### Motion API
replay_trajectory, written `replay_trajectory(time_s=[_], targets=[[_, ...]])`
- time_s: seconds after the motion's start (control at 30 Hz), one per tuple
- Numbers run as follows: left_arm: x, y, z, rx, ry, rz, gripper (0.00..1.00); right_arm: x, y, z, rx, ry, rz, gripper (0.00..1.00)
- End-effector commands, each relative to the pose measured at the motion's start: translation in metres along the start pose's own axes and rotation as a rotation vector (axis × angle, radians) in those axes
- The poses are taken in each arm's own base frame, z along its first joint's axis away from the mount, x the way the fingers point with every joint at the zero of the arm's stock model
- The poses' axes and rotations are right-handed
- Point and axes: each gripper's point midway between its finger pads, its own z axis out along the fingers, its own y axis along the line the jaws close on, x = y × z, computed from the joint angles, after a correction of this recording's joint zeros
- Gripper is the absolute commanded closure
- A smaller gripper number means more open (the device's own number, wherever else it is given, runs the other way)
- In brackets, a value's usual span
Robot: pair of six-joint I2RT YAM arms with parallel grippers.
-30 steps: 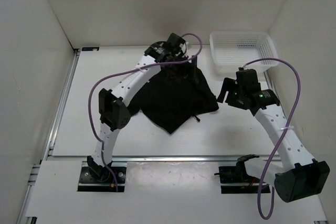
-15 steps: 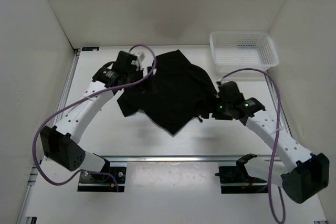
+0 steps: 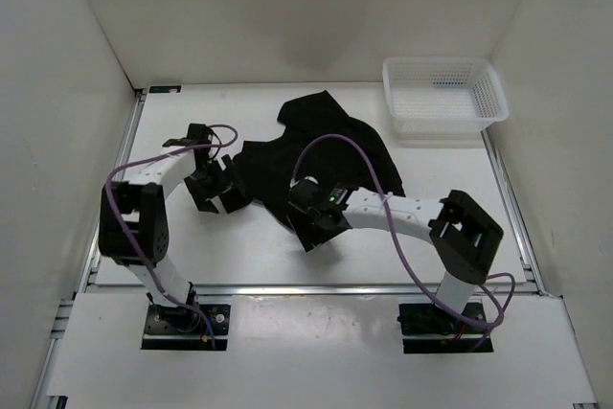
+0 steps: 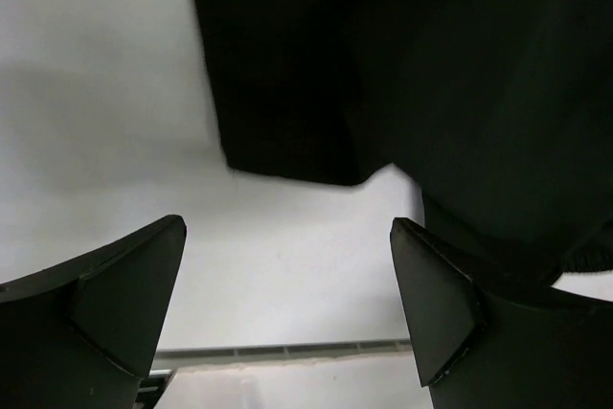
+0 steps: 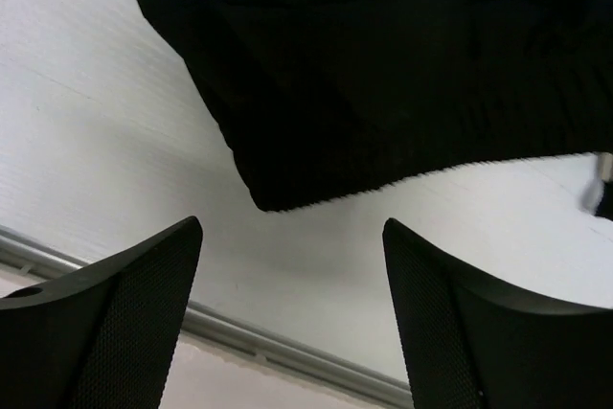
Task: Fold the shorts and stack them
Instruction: Flatten the shorts out
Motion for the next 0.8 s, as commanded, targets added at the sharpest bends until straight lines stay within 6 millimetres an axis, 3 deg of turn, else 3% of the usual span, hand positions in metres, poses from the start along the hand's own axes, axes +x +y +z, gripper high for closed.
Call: replay_trajectory(time_s=[0.0,0.1,0.17,0.2,0.23,0.27,0.3,0.33,0.37,0.47,0.5,0.53,0.6,0.63,0.67,0.73,0.77], targets=[[-0.026,-0.018,0.006,0.044,-0.037,-0.016,0.0,-0.028,0.006,0.003,0.039,-0.084,-0.014,0.2],[-0.026,-0.011,0.027,-0.017,-0.002,-0.018,0.06,-0.026,0.0,0.017,0.093,-0.057,-0.013,0.29],[-0.024,-0.003,0.039,-0.055,0.017,-0.034,0.14,-0.024,-0.003,0.027,0.124,-0.042,-0.019,0.41],[-0.027,-0.003,0.041,-0.065,0.015,-0.034,0.29,-0.02,-0.005,0.03,0.132,-0.025,-0.023,0.48],[-0.029,-0.001,0.045,-0.076,0.009,-0.034,0.37,-0.018,-0.007,0.035,0.155,-0.015,-0.014,0.66],[-0.032,-0.001,0.046,-0.084,0.002,-0.033,0.47,-0.012,-0.01,0.037,0.167,0.009,-0.02,0.74],[-0.036,0.0,0.05,-0.095,-0.001,-0.034,0.62,-0.013,-0.018,0.036,0.211,-0.003,-0.012,0.82],[-0.041,0.002,0.051,-0.097,-0.004,-0.047,0.89,-0.017,-0.025,0.034,0.233,-0.008,-0.003,0.89],[-0.045,0.001,0.049,-0.082,-0.006,-0.044,0.9,-0.016,-0.034,0.033,0.262,0.004,0.004,0.99],[-0.067,0.0,0.033,-0.047,-0.04,-0.072,0.9,-0.039,-0.066,0.008,0.327,-0.08,0.046,1.0],[-0.074,-0.002,0.019,-0.036,-0.064,-0.079,0.9,-0.048,-0.078,-0.007,0.336,-0.109,0.047,1.0],[-0.094,-0.008,0.0,-0.009,-0.118,-0.093,0.9,-0.057,-0.103,-0.017,0.365,-0.123,0.095,1.0],[-0.114,-0.018,-0.035,0.04,-0.193,-0.099,0.9,-0.089,-0.133,-0.051,0.383,-0.21,0.125,1.0],[-0.132,-0.026,-0.063,0.076,-0.248,-0.106,0.9,-0.104,-0.163,-0.065,0.412,-0.244,0.184,1.0],[-0.14,-0.033,-0.081,0.109,-0.275,-0.106,0.9,-0.133,-0.176,-0.092,0.414,-0.332,0.221,1.0],[-0.154,-0.044,-0.125,0.161,-0.357,-0.099,0.9,-0.155,-0.212,-0.133,0.452,-0.409,0.267,1.0],[-0.165,-0.051,-0.157,0.2,-0.413,-0.096,0.9,-0.167,-0.219,-0.152,0.458,-0.459,0.28,1.0]])
